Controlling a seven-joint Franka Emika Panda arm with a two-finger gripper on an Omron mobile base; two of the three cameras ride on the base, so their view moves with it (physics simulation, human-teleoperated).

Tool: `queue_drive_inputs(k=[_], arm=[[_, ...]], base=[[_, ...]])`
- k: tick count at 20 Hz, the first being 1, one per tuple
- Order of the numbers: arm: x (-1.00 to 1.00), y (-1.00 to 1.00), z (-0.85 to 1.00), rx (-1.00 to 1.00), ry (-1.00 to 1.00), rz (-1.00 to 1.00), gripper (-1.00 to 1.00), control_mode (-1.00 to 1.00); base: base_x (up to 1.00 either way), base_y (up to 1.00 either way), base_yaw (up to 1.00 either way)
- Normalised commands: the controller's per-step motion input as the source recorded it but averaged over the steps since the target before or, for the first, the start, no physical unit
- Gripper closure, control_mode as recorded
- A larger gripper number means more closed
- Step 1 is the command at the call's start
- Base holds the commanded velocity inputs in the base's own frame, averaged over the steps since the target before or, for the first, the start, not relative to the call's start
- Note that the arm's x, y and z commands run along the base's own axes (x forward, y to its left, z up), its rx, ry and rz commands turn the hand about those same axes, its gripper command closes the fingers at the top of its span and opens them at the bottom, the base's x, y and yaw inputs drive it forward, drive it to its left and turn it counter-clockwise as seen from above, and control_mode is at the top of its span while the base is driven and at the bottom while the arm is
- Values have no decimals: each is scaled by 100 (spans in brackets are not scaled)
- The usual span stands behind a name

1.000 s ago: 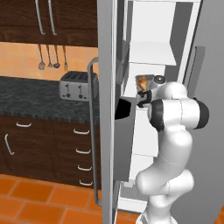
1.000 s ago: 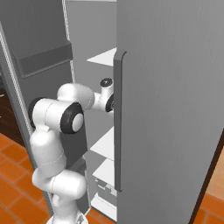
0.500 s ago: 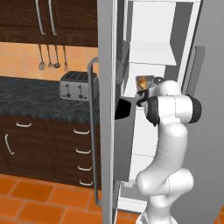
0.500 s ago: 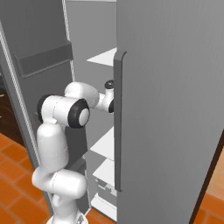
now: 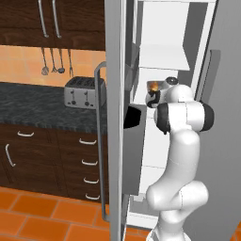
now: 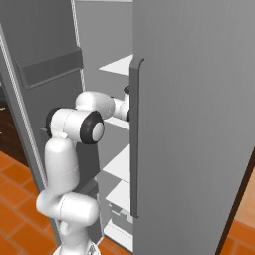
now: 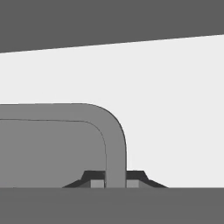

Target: Take the meat container that has the chicken drumstick and place it on the second highest rack of the freezer. Then take the vegetable container that has the lime and cucumber and place it on the highest rack of the freezer.

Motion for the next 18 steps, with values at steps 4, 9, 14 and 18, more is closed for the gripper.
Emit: queue_drive_inputs(k=[4, 9, 14, 18], arm=[[0, 0, 0, 0, 0, 0, -100, -100], [0, 0, 0, 0, 0, 0, -100, -100], [-14, -3, 4, 0, -3, 0, -100, -100], [-27, -5, 40, 0, -18, 0, -100, -100]], base=[[0, 0, 0], [0, 0, 0], [0, 0, 0], [0, 0, 0]])
